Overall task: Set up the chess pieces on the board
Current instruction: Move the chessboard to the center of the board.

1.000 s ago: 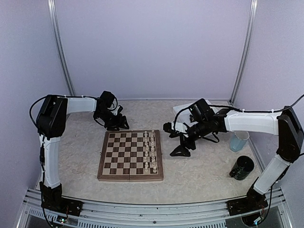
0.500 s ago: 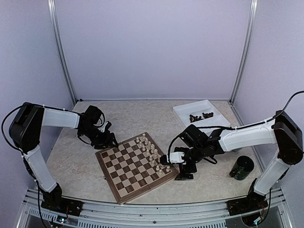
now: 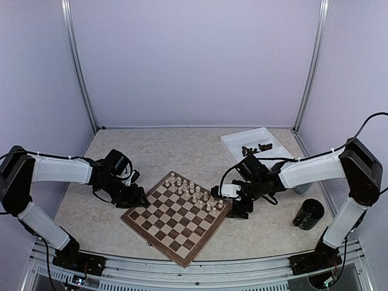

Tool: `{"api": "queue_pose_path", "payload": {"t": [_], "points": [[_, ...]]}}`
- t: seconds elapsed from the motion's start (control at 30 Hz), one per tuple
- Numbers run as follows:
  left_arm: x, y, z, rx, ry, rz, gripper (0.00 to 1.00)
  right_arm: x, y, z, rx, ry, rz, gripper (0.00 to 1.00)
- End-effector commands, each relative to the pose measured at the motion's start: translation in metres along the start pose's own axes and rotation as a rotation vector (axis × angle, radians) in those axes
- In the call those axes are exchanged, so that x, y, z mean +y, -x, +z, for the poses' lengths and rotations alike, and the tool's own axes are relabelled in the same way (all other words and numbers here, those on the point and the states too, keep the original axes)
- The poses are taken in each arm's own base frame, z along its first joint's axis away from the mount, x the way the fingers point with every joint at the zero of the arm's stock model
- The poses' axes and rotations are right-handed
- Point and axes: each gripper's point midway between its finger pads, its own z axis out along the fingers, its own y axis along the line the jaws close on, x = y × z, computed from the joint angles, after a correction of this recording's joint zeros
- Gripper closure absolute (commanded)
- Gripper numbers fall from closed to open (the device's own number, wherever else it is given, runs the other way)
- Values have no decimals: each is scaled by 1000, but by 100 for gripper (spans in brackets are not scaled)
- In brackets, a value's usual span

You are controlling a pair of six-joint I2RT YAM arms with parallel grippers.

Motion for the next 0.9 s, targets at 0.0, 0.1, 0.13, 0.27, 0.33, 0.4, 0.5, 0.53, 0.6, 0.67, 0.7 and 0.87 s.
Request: {"api": "queue_pose_path", "payload": {"t": [0.0,0.1,0.13,0.27,0.33,0.4,0.5,0.53,0.6,0.67,0.7,0.87], "points": [[-6,-24,-16,13,38,1,31,-42,7,4,-30,-73,64,8],[-24,-30,-27,11,3,10,31,-49,9,11,-34,-72,67,8],[-25,-35,-29,24,5,0,31,-51,10,13,-35,-69,68,8],[-22,-58,-33,80,31,-24,31,-56,14,27,-32,-56,79,8],[-23,-67,-38,93,31,-26,31,-60,18,30,-42,-56,88,8],[-20,-74,-42,99,33,-32,31,-65,24,32,-60,-61,97,7],[-17,-81,-49,96,34,-40,31,-74,34,36,-81,-70,112,7],[-17,-83,-51,97,35,-41,31,-80,39,37,-88,-81,117,7],[-15,-87,-56,105,45,-48,31,-90,44,41,-97,-95,133,6],[-18,-84,-65,91,51,-42,31,-101,46,44,-105,-96,157,6],[-21,-78,-71,72,50,-31,31,-107,47,45,-110,-93,172,6],[-50,-14,-111,-139,72,87,31,-132,50,29,-141,-81,223,6]]}}
